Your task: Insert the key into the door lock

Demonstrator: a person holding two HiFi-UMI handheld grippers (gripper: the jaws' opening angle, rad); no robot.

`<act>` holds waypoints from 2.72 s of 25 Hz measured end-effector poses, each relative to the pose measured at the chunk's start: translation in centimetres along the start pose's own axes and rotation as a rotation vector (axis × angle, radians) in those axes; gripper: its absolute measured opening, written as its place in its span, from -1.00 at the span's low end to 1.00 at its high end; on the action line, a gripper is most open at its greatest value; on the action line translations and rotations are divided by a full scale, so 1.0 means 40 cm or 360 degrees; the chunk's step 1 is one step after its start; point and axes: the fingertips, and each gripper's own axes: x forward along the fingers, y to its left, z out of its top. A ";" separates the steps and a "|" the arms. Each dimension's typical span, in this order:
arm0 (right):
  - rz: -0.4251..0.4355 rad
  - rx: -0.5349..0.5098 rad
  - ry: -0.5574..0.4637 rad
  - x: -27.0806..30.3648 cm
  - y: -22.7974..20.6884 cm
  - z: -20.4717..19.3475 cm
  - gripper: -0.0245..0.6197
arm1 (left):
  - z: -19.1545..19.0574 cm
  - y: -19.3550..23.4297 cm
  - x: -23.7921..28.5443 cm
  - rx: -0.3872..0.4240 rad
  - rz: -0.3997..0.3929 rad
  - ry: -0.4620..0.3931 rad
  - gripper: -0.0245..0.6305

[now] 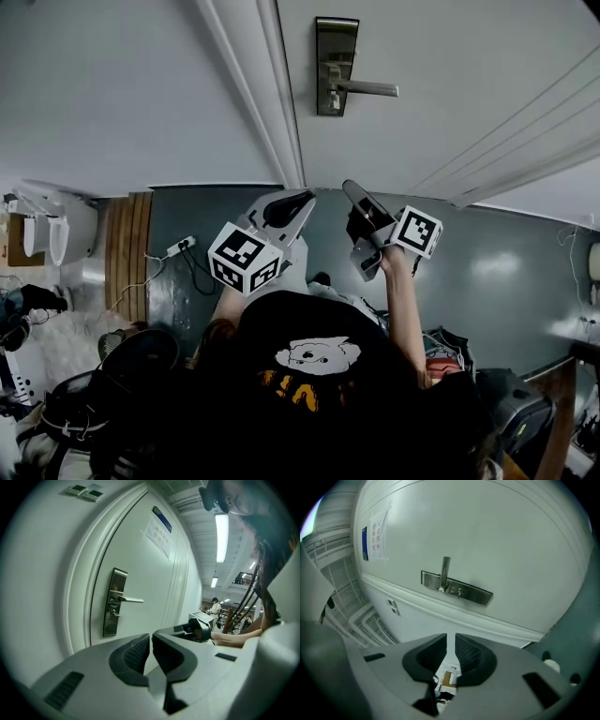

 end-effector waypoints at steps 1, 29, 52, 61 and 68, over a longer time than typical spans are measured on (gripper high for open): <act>-0.0002 -0.0019 0.0007 -0.011 0.002 -0.010 -0.79 | -0.007 -0.010 0.000 0.0000 0.0000 0.0010 -0.85; -0.0163 -0.0035 -0.0037 -0.119 0.049 -0.233 -0.80 | -0.097 -0.107 -0.156 -0.0026 -0.0085 0.0116 -0.85; -0.0379 -0.0320 -0.0203 -0.186 0.229 -0.552 -0.87 | -0.145 -0.170 -0.478 -0.0019 -0.0239 -0.0055 -0.85; -0.0418 -0.0415 -0.0229 -0.213 0.256 -0.606 -0.87 | -0.176 -0.209 -0.536 -0.0024 -0.0291 -0.0064 -0.85; -0.0420 -0.0434 -0.0246 -0.222 0.268 -0.624 -0.88 | -0.180 -0.225 -0.560 -0.0014 -0.0310 -0.0072 -0.85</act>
